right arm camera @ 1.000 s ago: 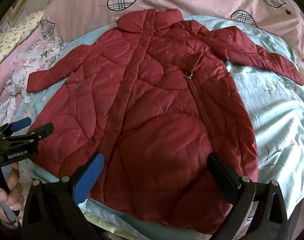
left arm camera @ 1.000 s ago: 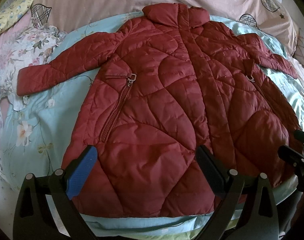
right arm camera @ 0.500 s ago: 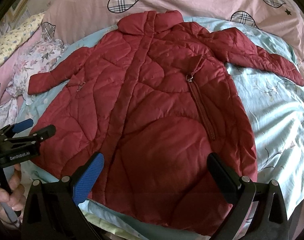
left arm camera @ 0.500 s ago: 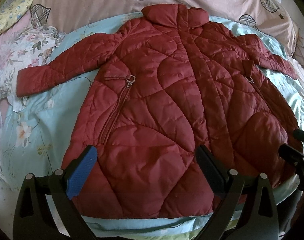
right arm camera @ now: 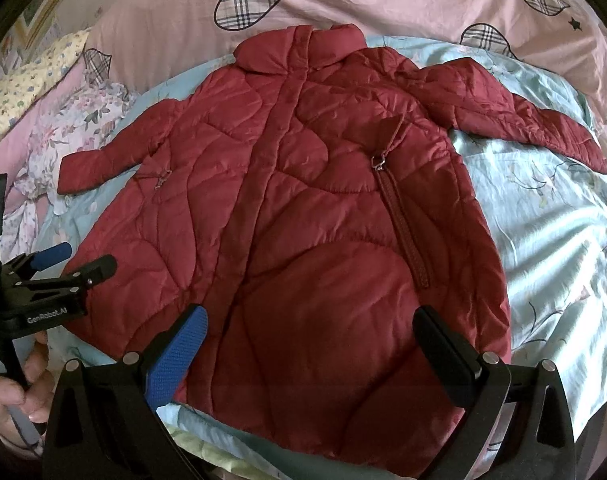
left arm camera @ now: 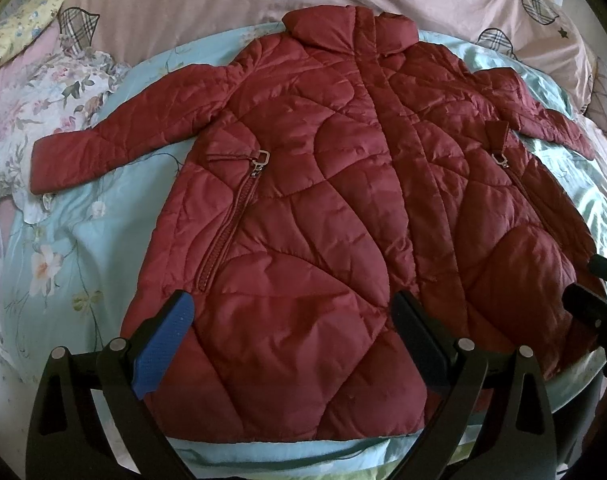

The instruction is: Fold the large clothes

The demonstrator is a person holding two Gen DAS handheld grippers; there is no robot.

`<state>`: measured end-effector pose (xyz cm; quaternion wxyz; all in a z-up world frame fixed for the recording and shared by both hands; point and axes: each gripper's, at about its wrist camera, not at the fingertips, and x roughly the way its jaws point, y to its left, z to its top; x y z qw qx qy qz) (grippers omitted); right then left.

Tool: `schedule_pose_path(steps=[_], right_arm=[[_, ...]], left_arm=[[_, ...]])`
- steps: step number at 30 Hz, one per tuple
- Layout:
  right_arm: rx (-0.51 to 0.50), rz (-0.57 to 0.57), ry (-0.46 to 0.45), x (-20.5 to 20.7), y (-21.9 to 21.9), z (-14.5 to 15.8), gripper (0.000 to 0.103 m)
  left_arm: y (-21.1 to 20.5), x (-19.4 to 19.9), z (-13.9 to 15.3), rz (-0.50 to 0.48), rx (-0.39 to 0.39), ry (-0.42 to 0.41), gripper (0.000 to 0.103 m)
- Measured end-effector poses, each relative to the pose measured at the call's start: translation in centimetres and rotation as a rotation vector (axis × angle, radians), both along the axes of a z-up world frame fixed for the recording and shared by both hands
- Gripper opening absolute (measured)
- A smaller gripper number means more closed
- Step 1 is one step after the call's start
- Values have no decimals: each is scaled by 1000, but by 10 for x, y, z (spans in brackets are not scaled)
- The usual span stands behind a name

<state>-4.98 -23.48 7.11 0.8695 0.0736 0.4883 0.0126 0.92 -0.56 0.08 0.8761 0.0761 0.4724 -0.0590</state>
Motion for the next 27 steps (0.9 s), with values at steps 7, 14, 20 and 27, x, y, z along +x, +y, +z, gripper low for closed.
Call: schedule_pose_path(steps=[7, 14, 20, 27], right_arm=[[2, -9, 14, 3, -4, -1, 103], [17, -37, -6, 6, -19, 3, 103], [34, -67, -34, 7, -37, 9, 103], [75, -133, -58, 12, -73, 15, 103]], left_arm=[[3, 4, -5, 3, 12, -7, 100], [7, 9, -4, 3, -27, -4, 100], [9, 18, -5, 12, -49, 13, 100], [10, 33, -5, 21, -60, 18, 100]])
